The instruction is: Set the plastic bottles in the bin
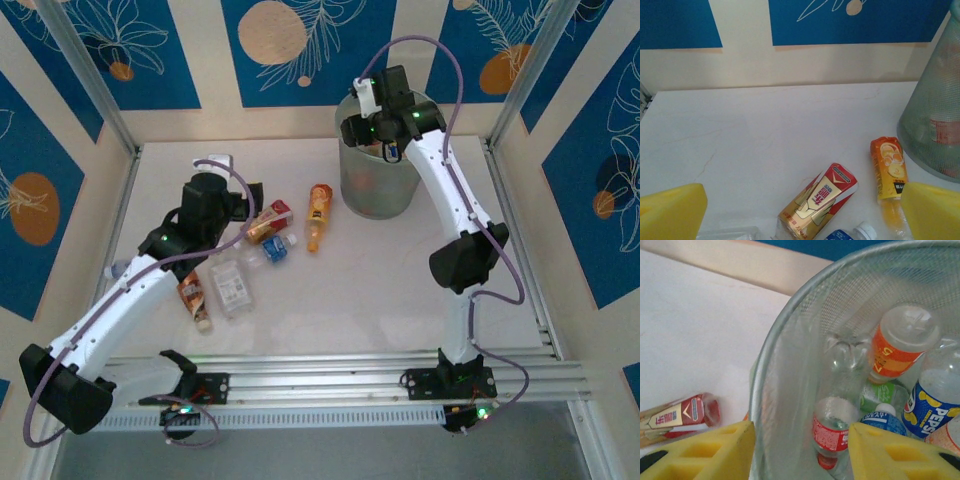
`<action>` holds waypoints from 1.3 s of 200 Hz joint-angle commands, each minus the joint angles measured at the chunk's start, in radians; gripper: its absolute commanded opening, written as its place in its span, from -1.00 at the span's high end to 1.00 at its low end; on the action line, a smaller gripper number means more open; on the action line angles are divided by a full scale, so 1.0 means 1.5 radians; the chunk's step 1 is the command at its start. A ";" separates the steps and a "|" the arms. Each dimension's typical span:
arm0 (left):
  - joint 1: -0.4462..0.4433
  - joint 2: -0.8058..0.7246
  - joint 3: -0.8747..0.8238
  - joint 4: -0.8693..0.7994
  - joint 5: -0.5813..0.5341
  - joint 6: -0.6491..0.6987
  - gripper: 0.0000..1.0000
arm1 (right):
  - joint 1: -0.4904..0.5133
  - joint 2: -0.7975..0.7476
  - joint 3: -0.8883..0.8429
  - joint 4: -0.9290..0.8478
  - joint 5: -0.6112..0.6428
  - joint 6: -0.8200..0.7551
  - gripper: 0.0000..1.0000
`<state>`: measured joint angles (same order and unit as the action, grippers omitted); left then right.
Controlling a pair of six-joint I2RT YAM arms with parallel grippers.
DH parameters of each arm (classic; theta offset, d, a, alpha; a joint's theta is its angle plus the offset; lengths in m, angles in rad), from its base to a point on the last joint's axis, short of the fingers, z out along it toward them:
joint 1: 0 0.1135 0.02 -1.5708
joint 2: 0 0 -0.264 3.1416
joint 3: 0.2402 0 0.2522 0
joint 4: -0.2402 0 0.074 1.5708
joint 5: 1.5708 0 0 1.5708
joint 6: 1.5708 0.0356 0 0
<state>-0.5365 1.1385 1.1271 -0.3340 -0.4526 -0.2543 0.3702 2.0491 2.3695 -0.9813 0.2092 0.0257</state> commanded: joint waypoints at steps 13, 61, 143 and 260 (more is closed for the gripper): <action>0.009 0.000 0.024 -0.005 0.006 -0.008 -0.99 | 0.008 0.000 -0.005 -0.035 -0.003 -0.035 -0.05; 0.010 -0.001 0.023 -0.004 0.002 -0.010 -0.99 | 0.033 0.025 0.001 -0.056 0.019 -0.079 0.01; 0.014 0.001 0.024 -0.005 0.001 -0.007 -0.99 | 0.037 0.057 0.024 -0.075 0.026 -0.093 0.48; 0.025 0.039 0.055 -0.021 0.017 -0.011 -0.99 | 0.103 0.028 0.054 -0.189 0.060 -0.079 0.80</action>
<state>-0.5190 1.1767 1.1633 -0.3382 -0.4419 -0.2569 0.4793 2.1197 2.4241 -1.1538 0.2951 -0.1207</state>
